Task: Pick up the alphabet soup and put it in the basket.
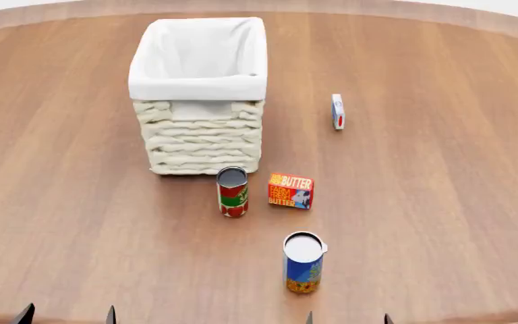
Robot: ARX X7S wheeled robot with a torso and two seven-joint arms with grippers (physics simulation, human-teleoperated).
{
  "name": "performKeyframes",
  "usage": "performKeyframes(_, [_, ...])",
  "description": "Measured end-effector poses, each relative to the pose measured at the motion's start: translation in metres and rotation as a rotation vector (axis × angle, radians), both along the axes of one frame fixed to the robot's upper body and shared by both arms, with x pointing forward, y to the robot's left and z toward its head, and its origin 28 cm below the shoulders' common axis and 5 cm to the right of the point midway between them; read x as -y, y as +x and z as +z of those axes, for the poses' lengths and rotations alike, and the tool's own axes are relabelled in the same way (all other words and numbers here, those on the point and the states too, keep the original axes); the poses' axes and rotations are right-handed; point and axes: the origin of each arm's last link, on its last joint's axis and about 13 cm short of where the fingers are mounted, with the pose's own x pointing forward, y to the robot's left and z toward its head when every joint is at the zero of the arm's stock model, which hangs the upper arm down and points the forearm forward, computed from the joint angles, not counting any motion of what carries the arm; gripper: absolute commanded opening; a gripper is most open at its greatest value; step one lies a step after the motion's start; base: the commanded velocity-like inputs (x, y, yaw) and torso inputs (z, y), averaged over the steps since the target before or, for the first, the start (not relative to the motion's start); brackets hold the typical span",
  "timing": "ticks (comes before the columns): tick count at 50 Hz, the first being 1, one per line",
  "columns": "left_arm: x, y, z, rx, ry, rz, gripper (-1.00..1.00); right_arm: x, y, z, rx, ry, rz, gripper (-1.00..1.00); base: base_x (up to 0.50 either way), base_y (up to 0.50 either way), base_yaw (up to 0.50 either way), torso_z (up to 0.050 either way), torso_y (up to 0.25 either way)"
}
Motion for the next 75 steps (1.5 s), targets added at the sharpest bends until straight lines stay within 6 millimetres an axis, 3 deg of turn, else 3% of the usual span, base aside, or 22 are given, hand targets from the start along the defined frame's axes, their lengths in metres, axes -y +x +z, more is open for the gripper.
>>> performKeyframes(13, [0.000,-0.006,0.012,0.037,0.011,0.006,1.00,0.000,-0.004,0.014,0.050,-0.002,0.003,1.00,0.00,0.00,0.00,0.000,0.000])
performKeyframes(27, [0.001,-0.033,0.057,0.176,0.031,0.003,1.00,-0.002,-0.023,0.066,0.220,-0.031,0.023,1.00,0.00,0.00,0.00,0.000,0.000])
performKeyframes(36, [0.003,-0.052,0.080,0.254,0.049,0.002,1.00,-0.003,-0.036,0.087,0.293,-0.033,0.041,1.00,0.10,0.00,0.00,0.000,0.000])
performKeyframes(75, [0.004,-0.062,0.092,0.284,0.060,0.006,1.00,-0.006,-0.043,0.097,0.313,-0.022,0.084,1.00,0.50,0.00,0.00,0.000,0.000])
